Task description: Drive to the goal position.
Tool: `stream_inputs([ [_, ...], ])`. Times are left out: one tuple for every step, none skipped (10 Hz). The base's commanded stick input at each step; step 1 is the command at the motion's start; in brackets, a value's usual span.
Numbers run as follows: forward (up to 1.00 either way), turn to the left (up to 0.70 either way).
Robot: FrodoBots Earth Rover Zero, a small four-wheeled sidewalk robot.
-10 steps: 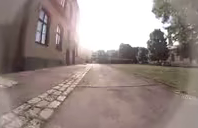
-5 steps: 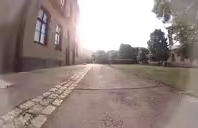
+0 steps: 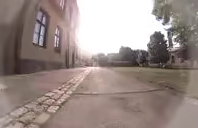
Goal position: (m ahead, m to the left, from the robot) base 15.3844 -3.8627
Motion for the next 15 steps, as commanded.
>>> stream_inputs([
  [0.44,0.02],
  [0.44,0.02],
  [0.44,0.02],
  [0.44,0.02],
  [0.44,0.02],
  [0.44,0.02],
  [0.44,0.02],
  [0.44,0.02],
  [0.44,0.02],
  [0.44,0.02],
  [0.44,0.02],
  [0.44,0.02],
  [0.44,0.02],
  [0.44,0.02],
  [0.44,0.02],
])
